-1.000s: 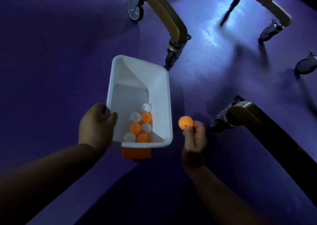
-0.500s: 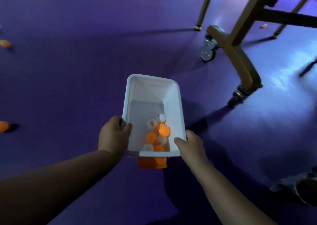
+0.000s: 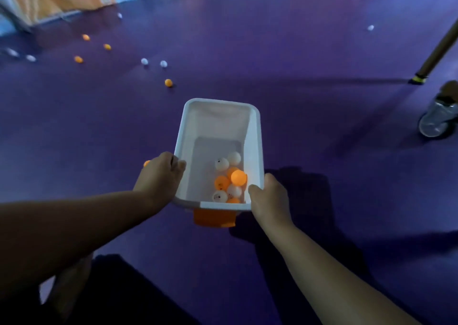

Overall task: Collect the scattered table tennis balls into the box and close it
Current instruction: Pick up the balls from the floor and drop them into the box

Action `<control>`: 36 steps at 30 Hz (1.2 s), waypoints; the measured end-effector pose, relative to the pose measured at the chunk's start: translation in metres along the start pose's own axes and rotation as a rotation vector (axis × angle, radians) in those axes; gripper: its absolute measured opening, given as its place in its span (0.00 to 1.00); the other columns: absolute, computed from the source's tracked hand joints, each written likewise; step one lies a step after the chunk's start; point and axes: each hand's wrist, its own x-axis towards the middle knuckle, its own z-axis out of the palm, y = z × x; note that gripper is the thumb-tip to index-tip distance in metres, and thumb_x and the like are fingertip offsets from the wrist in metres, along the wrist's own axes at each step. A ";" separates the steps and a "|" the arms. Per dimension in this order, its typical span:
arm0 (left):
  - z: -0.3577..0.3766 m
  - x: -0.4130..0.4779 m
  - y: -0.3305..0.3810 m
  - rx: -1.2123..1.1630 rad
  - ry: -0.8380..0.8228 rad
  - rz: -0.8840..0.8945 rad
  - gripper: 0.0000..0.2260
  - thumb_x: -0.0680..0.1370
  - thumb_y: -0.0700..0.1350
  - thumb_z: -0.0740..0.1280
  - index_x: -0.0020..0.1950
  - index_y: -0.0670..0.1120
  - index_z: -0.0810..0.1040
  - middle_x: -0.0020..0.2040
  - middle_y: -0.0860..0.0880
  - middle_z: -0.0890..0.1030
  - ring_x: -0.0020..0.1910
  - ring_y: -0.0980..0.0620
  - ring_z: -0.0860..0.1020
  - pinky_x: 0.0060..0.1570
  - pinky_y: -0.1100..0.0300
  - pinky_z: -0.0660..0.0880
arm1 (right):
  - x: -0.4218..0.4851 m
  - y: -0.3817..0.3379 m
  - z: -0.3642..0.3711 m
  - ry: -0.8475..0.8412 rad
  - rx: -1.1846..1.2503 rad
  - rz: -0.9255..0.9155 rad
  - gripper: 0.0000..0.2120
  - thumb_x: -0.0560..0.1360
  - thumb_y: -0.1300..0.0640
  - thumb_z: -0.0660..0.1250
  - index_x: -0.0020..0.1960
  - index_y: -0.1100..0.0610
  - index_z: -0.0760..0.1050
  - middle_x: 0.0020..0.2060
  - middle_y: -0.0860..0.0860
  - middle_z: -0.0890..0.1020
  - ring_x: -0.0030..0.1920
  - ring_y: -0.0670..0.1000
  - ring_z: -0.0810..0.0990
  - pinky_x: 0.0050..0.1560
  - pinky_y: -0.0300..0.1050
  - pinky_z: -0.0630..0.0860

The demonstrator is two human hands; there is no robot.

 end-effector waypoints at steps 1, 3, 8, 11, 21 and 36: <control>0.000 0.004 -0.009 0.005 -0.018 0.014 0.14 0.80 0.49 0.58 0.36 0.45 0.67 0.34 0.49 0.72 0.36 0.45 0.70 0.28 0.57 0.60 | 0.003 -0.002 0.007 0.004 -0.011 0.004 0.01 0.76 0.57 0.60 0.47 0.55 0.68 0.44 0.51 0.75 0.45 0.52 0.77 0.43 0.49 0.77; 0.001 0.013 -0.027 -0.036 -0.094 0.027 0.13 0.81 0.49 0.57 0.38 0.45 0.69 0.35 0.46 0.74 0.34 0.42 0.73 0.27 0.56 0.66 | 0.011 -0.003 0.021 0.006 -0.034 0.017 0.02 0.77 0.57 0.60 0.47 0.54 0.68 0.44 0.50 0.74 0.45 0.52 0.76 0.43 0.48 0.76; 0.011 0.050 -0.097 -0.168 -0.226 -0.099 0.13 0.81 0.46 0.54 0.42 0.39 0.67 0.35 0.42 0.72 0.27 0.46 0.67 0.27 0.53 0.68 | 0.039 -0.002 0.051 0.006 -0.165 0.022 0.02 0.76 0.59 0.60 0.45 0.57 0.69 0.42 0.52 0.76 0.43 0.54 0.75 0.40 0.46 0.70; 0.026 0.075 -0.141 -0.072 -0.232 -0.127 0.11 0.80 0.46 0.55 0.44 0.40 0.69 0.35 0.45 0.71 0.33 0.46 0.67 0.34 0.52 0.66 | 0.056 -0.005 0.064 -0.008 -0.234 0.031 0.03 0.76 0.59 0.60 0.45 0.59 0.70 0.41 0.53 0.76 0.42 0.55 0.76 0.41 0.48 0.72; 0.064 0.171 -0.200 0.476 -0.445 0.160 0.19 0.77 0.35 0.58 0.67 0.45 0.70 0.70 0.44 0.63 0.71 0.42 0.57 0.57 0.49 0.73 | 0.115 -0.041 0.132 0.011 -0.275 0.050 0.04 0.77 0.58 0.59 0.45 0.58 0.69 0.39 0.51 0.75 0.38 0.51 0.74 0.32 0.44 0.68; -0.060 0.196 -0.115 -0.223 -0.116 -0.111 0.16 0.73 0.57 0.66 0.57 0.52 0.74 0.45 0.57 0.75 0.41 0.55 0.74 0.42 0.60 0.69 | 0.123 -0.131 0.143 -0.037 -0.263 0.236 0.04 0.77 0.59 0.58 0.47 0.60 0.69 0.45 0.55 0.77 0.45 0.56 0.77 0.45 0.50 0.75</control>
